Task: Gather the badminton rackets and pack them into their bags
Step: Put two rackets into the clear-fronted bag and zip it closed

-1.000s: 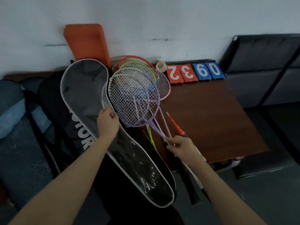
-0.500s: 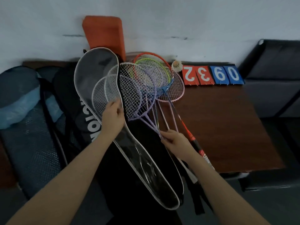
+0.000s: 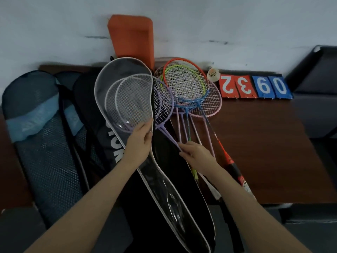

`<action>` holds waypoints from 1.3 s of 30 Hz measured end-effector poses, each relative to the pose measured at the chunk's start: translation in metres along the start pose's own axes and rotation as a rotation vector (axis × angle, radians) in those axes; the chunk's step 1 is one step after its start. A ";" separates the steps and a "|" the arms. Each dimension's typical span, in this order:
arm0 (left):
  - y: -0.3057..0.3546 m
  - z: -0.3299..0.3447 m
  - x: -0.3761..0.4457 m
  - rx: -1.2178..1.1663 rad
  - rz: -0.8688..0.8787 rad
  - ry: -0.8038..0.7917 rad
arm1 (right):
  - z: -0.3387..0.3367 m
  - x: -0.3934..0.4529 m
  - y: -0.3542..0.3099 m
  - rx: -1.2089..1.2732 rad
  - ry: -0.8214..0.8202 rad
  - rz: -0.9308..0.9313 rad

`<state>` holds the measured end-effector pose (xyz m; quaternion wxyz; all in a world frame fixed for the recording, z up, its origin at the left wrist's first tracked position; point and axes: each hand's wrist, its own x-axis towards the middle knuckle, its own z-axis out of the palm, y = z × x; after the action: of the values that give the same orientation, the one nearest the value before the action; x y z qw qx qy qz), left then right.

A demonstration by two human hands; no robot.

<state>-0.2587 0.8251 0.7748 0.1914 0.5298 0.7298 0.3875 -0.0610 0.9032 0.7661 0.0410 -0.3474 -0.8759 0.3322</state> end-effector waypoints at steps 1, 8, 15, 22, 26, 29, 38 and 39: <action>-0.002 0.000 -0.002 -0.008 0.016 -0.011 | 0.002 0.008 -0.003 0.026 0.004 -0.006; -0.008 -0.006 0.003 -0.073 -0.052 0.013 | 0.024 0.036 -0.009 0.136 0.152 0.060; -0.017 0.021 -0.007 0.024 -0.188 -0.171 | 0.034 0.048 -0.004 0.084 0.261 0.072; -0.014 0.023 -0.021 0.208 -0.097 -0.218 | 0.028 -0.007 -0.001 0.167 0.273 0.242; -0.009 0.029 -0.042 0.385 0.355 -0.203 | 0.030 -0.058 0.001 0.197 0.332 0.340; -0.002 0.037 -0.068 0.366 0.504 -0.353 | 0.035 -0.086 0.005 0.071 0.294 0.344; 0.037 0.058 -0.115 0.550 0.124 -0.202 | 0.023 -0.126 0.027 -0.137 0.035 0.360; 0.044 0.062 -0.122 0.573 0.036 -0.215 | 0.023 -0.130 0.029 -0.144 0.023 0.342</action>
<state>-0.1440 0.7410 0.7533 0.1033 0.6128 0.7756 0.1109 0.0471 0.8240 0.7512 -0.0309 -0.4970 -0.8251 0.2668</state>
